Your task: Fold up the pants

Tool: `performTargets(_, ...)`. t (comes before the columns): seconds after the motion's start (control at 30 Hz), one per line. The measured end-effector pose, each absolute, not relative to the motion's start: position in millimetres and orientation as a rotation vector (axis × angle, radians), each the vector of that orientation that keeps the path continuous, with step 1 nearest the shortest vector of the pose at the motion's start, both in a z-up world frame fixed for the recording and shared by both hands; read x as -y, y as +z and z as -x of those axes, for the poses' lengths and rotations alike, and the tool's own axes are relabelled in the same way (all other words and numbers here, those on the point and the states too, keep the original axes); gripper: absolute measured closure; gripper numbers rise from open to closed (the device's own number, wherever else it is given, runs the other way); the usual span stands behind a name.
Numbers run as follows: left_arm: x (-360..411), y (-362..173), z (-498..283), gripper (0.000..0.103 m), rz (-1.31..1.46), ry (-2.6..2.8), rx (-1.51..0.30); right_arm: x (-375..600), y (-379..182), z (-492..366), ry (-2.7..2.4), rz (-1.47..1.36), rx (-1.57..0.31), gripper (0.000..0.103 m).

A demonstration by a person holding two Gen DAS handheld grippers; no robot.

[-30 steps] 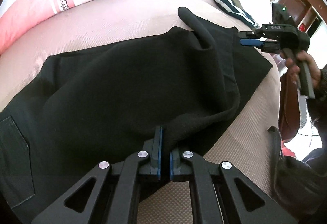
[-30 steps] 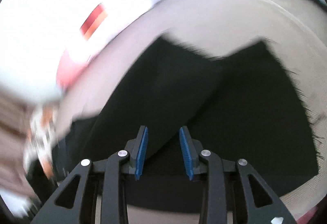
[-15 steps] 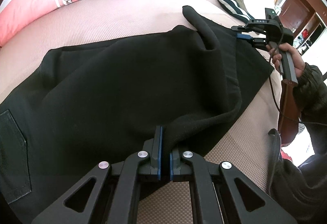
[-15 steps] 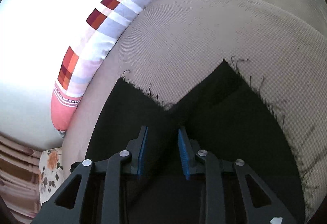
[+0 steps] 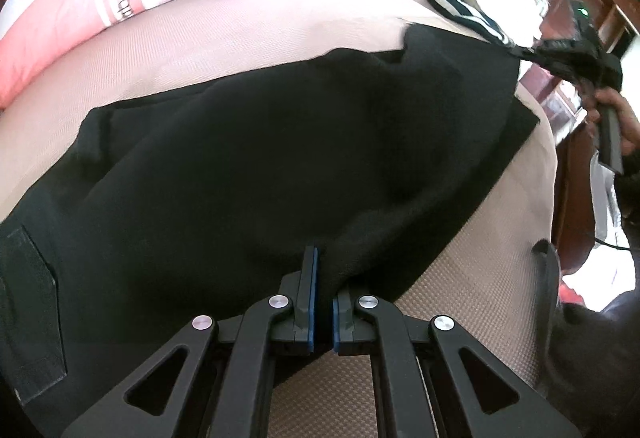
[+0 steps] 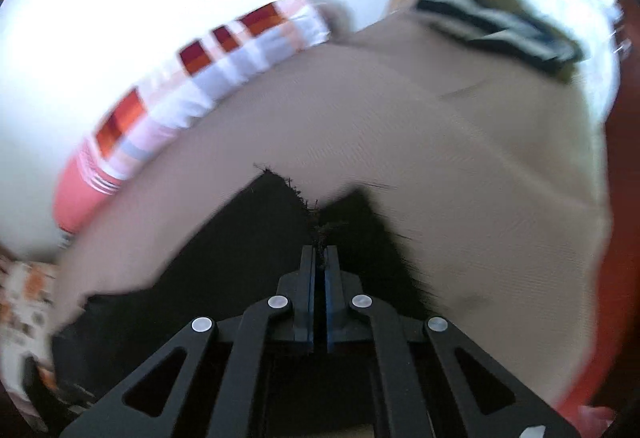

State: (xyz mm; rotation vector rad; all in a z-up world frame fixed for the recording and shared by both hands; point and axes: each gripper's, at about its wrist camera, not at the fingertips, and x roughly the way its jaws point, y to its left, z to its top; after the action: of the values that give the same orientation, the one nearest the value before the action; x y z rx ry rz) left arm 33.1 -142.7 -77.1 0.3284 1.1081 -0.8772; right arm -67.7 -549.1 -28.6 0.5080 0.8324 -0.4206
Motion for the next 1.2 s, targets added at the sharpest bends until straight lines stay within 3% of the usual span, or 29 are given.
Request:
performTargets(0.23, 154, -82, -22, 0.094, -0.42, -0.91, -1.067, 542, -88, 137, -0.549, -0.544, -0.948, 0.1)
performTargets(0.53, 150, -83, -27, 0.089, -0.398, -0.95, -1.081, 549, -94, 142, -0.563, -0.561, -0.945, 0.098)
performTargets(0.63, 146, -80, -36, 0.076, -0.314, -0.956, -1.157, 552, -88, 142, -0.566, -0.58, -0.958, 0.087)
performTargets(0.7, 142, -73, -37, 0.046, -0.255, -0.981, -1.187, 555, -78, 139, -0.572, -0.542, -0.954, 0.081)
performTargets(0.73, 138, -66, -37, 0.042, -0.227, -1.003, -1.18, 558, -70, 137, -0.571, -0.527, -0.938, 0.08)
performTargets(0.93, 121, -35, -58, 0.04, -0.112, -0.982, -1.05, 587, -52, 86, -0.397, -0.534, -0.872, 0.08)
performTargets(1.2, 90, -61, -131, 0.04, 0.001, -0.616, -1.069, 610, -76, 3, -0.313, -0.565, -0.915, 0.08)
